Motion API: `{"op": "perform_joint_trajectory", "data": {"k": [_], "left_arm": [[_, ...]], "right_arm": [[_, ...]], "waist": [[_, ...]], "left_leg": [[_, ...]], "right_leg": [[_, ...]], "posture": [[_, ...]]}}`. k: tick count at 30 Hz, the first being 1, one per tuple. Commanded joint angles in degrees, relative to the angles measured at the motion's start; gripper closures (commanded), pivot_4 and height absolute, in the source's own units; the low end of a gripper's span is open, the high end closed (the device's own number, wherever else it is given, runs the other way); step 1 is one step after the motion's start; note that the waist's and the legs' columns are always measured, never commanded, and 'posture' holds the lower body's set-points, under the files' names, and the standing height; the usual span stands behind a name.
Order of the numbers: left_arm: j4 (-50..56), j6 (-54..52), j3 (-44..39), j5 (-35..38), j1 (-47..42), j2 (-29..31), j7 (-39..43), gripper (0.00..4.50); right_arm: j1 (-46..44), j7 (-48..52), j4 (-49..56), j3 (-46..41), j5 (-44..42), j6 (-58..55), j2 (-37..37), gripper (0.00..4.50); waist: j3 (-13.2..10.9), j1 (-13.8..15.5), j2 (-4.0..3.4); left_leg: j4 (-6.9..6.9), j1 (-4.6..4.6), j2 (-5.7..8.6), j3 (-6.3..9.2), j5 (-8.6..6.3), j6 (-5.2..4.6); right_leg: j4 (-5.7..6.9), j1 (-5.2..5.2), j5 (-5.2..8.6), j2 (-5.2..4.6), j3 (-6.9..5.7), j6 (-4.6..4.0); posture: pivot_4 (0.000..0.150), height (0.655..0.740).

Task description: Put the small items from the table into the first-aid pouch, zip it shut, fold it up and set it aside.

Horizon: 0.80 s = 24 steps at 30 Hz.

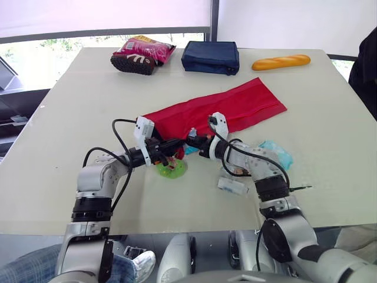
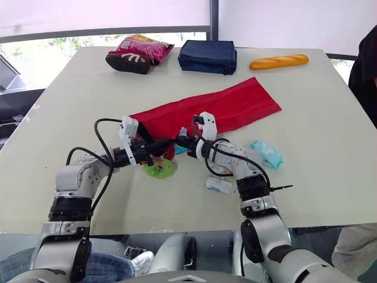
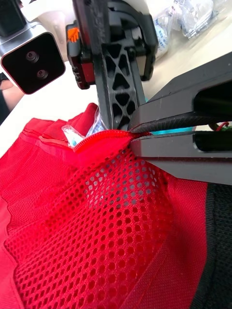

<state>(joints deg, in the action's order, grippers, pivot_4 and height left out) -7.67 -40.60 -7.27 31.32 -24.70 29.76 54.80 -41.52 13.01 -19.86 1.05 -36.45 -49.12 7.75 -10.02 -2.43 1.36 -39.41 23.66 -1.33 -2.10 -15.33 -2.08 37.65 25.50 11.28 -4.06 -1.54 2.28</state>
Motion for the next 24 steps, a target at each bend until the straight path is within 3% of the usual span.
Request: {"op": "perform_joint_trajectory", "data": {"k": [1,8,16,24], "left_arm": [[3.29,-1.4,1.07,1.91,1.0,-0.38,1.04,4.41],[1.99,-1.31,1.1,1.59,0.07,-0.79,0.81,4.41],[-0.14,-1.65,0.13,1.91,-1.97,-1.49,0.77,4.5],[-2.48,-0.78,-0.23,1.23,-2.7,-1.17,1.06,4.5]], "right_arm": [[-1.4,-1.14,-0.13,0.0,2.06,3.19,3.87,4.41],[-0.44,-0.1,3.88,1.94,0.71,-1.17,2.95,4.41],[-0.08,1.17,4.93,4.0,5.1,-0.61,1.61,1.15],[0.9,6.93,11.98,5.32,6.62,-4.29,-4.92,1.15]], "waist": [[0.0,0.0,0.0],[0.0,0.06,0.0],[0.0,0.28,0.0],[-0.01,0.34,-0.01]], "left_leg": [[0.0,0.0,0.0,0.0,0.01,0.01],[0.0,0.0,-0.01,0.03,0.02,0.03],[0.0,0.07,0.01,0.07,0.02,0.03],[-0.01,0.09,0.02,0.14,0.07,0.09]], "right_leg": [[0.0,0.0,0.0,0.0,0.0,0.0],[0.0,0.0,0.0,0.0,-0.01,0.0],[-0.03,0.04,0.0,-0.01,-0.05,-0.01],[-0.04,0.02,0.0,-0.01,-0.1,-0.01]], "posture": [[0.15,0.7164],[0.15,0.7164],[0.15,0.7164],[0.15,0.7164]]}}
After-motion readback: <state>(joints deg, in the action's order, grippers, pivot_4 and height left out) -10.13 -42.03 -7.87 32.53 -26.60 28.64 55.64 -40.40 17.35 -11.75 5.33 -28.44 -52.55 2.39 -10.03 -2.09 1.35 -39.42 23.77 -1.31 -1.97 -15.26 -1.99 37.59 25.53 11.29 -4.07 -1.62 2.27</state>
